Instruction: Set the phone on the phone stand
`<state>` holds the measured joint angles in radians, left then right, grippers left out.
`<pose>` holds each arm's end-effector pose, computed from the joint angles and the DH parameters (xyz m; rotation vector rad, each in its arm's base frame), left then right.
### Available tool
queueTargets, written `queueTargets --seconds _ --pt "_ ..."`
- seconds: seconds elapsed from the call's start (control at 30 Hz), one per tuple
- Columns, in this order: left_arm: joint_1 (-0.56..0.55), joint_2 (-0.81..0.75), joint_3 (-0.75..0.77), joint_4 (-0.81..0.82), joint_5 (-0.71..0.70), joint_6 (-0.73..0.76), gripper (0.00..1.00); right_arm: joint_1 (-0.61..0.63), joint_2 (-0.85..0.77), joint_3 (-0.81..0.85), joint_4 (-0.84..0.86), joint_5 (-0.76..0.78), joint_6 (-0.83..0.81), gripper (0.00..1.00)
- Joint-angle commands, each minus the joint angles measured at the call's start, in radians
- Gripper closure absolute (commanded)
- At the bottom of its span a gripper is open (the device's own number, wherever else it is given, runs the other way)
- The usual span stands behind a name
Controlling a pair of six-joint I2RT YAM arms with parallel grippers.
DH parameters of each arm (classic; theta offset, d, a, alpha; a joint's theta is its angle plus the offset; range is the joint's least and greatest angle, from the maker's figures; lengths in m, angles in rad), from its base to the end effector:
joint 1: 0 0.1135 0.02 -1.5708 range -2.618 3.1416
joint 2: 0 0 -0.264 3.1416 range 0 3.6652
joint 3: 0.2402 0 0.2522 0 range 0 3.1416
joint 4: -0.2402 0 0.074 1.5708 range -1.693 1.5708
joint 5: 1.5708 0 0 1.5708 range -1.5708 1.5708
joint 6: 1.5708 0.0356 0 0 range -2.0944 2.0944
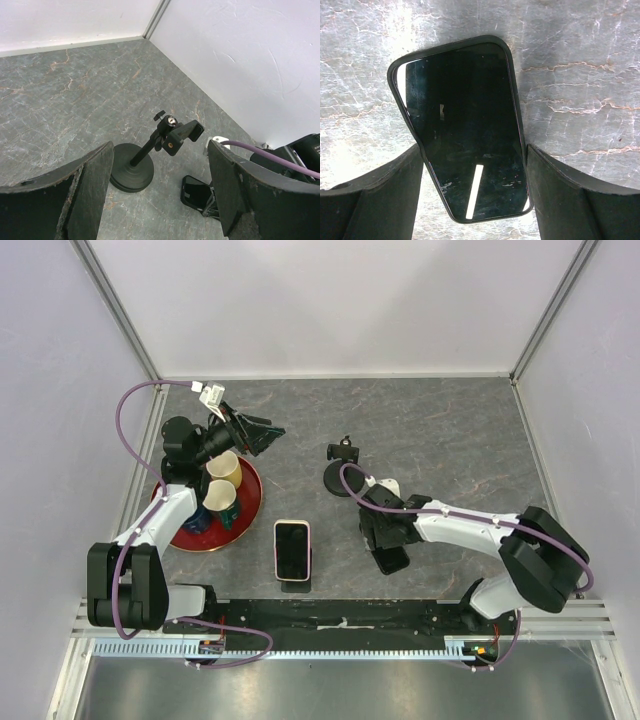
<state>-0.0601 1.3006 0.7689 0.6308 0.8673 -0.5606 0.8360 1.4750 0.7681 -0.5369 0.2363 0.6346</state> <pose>0.2855 -0.0444 0.3050 0.3566 1.5765 -1.1199 0.1771 0.1835 0.1600 -0.2222 2.7335 0.0620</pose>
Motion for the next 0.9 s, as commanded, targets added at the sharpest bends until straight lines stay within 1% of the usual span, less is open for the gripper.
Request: queueTargets --seconds 0.0,0.1,0.27,0.37,0.4,0.47,0.5,0.6,0.63,0.67,0.7,0.73,0.8,0.87 --pt "0.006 -0.003 0.015 0.046 0.019 -0.028 0.18 0.006 -0.066 -0.030 0.018 0.047 0.054 1.00" --pt "0.006 0.002 0.013 0.070 0.025 -0.045 0.18 0.005 -0.132 -0.038 0.063 0.054 0.069 1.00" --pt "0.000 0.026 0.021 0.110 0.038 -0.093 0.20 0.002 -0.243 -0.046 0.141 0.106 0.102 1.00" --pt "-0.020 0.038 0.038 0.107 0.042 -0.096 0.22 0.000 -0.336 -0.047 0.187 0.146 0.119 1.00" --pt "-0.029 0.040 0.043 0.106 0.041 -0.091 0.22 -0.002 -0.391 -0.047 0.201 0.156 0.119 1.00" --pt "-0.069 0.037 0.056 0.081 0.026 -0.056 0.22 -0.003 -0.448 -0.044 0.236 0.197 0.122 1.00" --pt "-0.089 0.029 0.066 0.063 0.015 -0.036 0.23 -0.003 -0.505 -0.043 0.245 0.213 0.122 1.00" --pt "-0.182 0.014 0.104 -0.041 -0.059 0.071 0.22 -0.005 -0.593 -0.006 0.261 0.291 0.109 1.00" --pt "-0.237 0.009 0.118 -0.071 -0.109 0.126 0.22 -0.005 -0.605 0.029 0.255 0.307 0.102 1.00" --pt "-0.265 0.009 0.141 -0.115 -0.134 0.152 0.22 -0.005 -0.614 0.049 0.250 0.322 0.096 1.00" --pt "-0.295 0.009 0.150 -0.124 -0.160 0.174 0.22 -0.005 -0.628 0.071 0.244 0.354 0.094 1.00" --pt "-0.350 0.008 0.158 -0.128 -0.201 0.206 0.21 -0.006 -0.633 0.109 0.235 0.366 0.094 1.00" --pt "-0.424 0.012 0.168 -0.114 -0.235 0.231 0.21 -0.006 -0.637 0.147 0.232 0.402 0.096 1.00" --pt "-0.466 0.032 0.188 -0.112 -0.269 0.261 0.21 -0.005 -0.642 0.192 0.232 0.426 0.100 1.00"
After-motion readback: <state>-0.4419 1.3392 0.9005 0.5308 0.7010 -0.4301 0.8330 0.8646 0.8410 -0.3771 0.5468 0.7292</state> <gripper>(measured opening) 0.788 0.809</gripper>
